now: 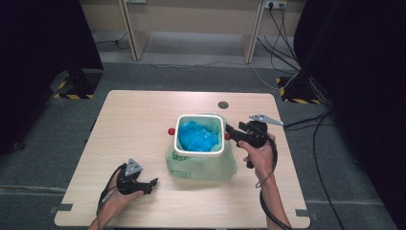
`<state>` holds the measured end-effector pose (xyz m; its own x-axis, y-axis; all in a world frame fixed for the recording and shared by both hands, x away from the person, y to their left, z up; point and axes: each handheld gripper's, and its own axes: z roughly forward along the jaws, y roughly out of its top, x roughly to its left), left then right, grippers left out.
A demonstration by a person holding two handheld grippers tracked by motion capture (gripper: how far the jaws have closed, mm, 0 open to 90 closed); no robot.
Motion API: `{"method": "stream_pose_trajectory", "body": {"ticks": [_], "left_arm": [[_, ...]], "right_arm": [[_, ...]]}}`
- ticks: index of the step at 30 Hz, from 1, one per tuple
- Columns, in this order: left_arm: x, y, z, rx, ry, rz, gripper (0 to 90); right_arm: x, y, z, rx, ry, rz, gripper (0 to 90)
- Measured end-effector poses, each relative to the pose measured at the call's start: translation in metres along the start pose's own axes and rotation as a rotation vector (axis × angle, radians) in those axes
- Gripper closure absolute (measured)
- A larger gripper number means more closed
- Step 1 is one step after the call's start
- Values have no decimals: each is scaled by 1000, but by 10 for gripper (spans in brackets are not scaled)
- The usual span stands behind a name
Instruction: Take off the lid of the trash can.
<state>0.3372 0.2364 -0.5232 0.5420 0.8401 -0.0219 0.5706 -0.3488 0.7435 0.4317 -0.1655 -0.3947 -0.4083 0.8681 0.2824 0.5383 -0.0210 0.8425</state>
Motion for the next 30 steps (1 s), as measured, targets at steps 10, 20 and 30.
{"method": "stream_pose_trajectory", "body": {"ticks": [10, 20, 30], "left_arm": [[0, 0, 0, 0, -1, -2, 131], [0, 0, 0, 0, 0, -1, 129], [3, 4, -6, -48, 4, -61, 169]], "right_arm": [[17, 15, 27, 93, -42, -55, 457], [15, 14, 35, 141, -41, -48, 498], [24, 13, 47, 206, -68, -65, 451]]}}
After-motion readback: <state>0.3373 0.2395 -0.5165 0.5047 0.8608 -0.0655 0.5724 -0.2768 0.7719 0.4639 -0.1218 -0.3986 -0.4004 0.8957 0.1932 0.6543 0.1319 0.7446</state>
